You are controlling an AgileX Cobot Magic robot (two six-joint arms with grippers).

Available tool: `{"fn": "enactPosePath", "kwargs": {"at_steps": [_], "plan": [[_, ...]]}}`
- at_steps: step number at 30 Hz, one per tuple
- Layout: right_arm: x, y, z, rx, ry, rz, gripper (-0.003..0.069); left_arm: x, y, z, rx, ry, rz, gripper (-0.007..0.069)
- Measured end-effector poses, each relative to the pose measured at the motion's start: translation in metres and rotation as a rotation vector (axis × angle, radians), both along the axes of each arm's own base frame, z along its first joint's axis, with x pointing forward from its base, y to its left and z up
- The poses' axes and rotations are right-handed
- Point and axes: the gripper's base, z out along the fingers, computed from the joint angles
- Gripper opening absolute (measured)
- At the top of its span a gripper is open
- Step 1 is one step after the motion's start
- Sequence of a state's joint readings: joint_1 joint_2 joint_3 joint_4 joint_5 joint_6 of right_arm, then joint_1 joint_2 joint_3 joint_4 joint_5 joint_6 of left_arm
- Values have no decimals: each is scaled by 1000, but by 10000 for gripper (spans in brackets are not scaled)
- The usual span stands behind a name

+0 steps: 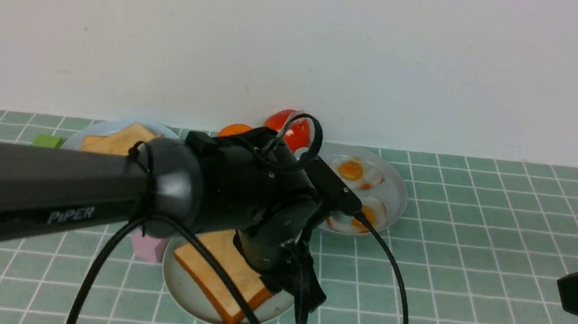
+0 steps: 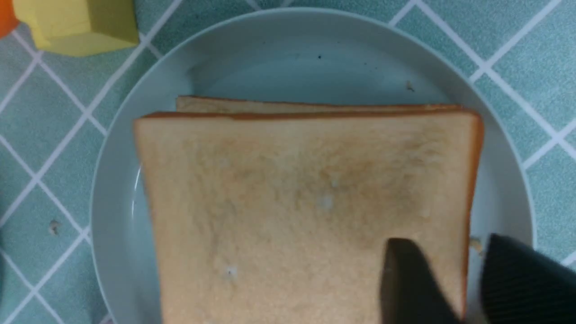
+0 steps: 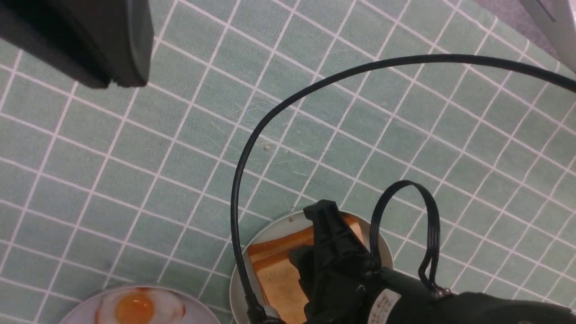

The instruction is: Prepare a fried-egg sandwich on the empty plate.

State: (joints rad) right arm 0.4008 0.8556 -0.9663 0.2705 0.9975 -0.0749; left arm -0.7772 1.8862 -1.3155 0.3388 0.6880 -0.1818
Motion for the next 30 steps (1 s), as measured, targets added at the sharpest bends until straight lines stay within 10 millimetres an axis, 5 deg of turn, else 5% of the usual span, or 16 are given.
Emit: {"fn": "enactPosePath", "kwargs": {"at_steps": [4, 8, 13, 16, 19, 21, 24, 30], "plan": [[0, 0, 0, 0, 0, 0, 64, 0, -1, 0, -7, -2, 0, 433], [-1, -1, 1, -3, -2, 1, 64, -3, -1, 11, -35, 22, 29, 449], [-11, -8, 18, -27, -54, 2, 64, -30, 8, 80, -198, -57, 25, 237], [-26, -17, 28, -29, -114, -24, 64, -67, 36, 143, -408, -186, -4, 21], [-43, -30, 32, -41, -160, -69, 59, -111, 78, 175, -571, -300, -28, -13], [-52, -37, 32, -47, -180, -103, 46, -126, 93, 179, -627, -337, -38, -13], [-75, -55, 24, -61, -212, -193, -1, -180, 145, 170, -814, -456, -68, -13], [-107, -76, -2, -11, -260, -310, -7, -230, 195, 115, -1043, -606, -106, -13]]}}
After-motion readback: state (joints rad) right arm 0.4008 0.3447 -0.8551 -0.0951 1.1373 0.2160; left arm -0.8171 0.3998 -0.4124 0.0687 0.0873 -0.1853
